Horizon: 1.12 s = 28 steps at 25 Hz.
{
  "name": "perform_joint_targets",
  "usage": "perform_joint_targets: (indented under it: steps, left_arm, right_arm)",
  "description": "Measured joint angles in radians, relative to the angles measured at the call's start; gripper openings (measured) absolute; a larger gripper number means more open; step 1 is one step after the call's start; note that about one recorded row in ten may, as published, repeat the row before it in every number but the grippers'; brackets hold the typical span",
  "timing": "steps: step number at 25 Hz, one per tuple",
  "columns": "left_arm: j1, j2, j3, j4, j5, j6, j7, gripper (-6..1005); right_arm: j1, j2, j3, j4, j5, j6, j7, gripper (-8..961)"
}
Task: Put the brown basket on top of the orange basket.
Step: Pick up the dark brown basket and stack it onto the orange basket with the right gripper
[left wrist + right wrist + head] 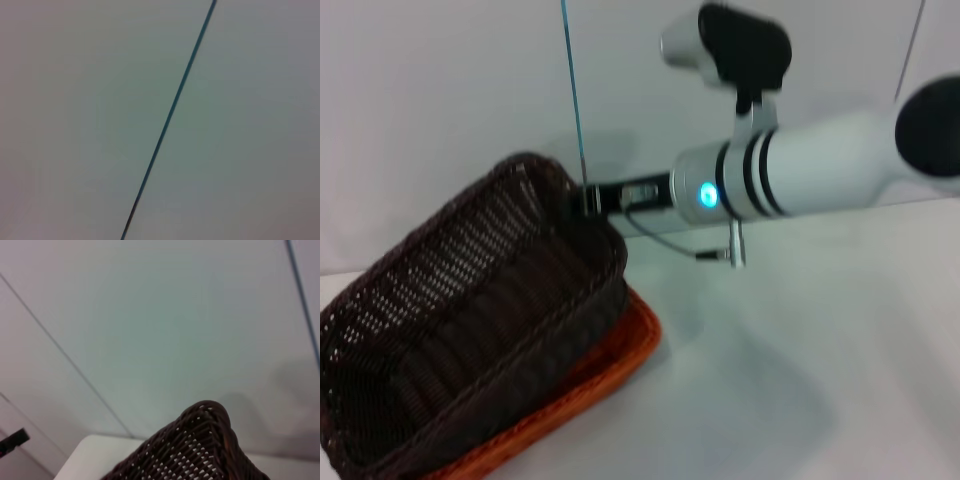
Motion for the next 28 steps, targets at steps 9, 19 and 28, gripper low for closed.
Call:
perform_joint_targets:
  steps: [9, 19, 28]
  left_arm:
    - [-0.003, 0.001, 0.032, -0.003, 0.009, -0.001, 0.0, 796]
    - [0.0, -0.001, 0.035, -0.003, 0.01, -0.001, -0.003, 796]
    - [-0.002, -0.005, 0.028, -0.005, 0.009, -0.001, -0.006, 797]
  right_arm:
    - [-0.106, -0.009, -0.054, 0.005, 0.062, -0.046, -0.003, 187]
    - [-0.095, -0.02, -0.023, -0.012, 0.031, -0.032, -0.005, 187]
    - [-0.045, -0.021, -0.015, -0.099, 0.03, -0.062, -0.008, 187]
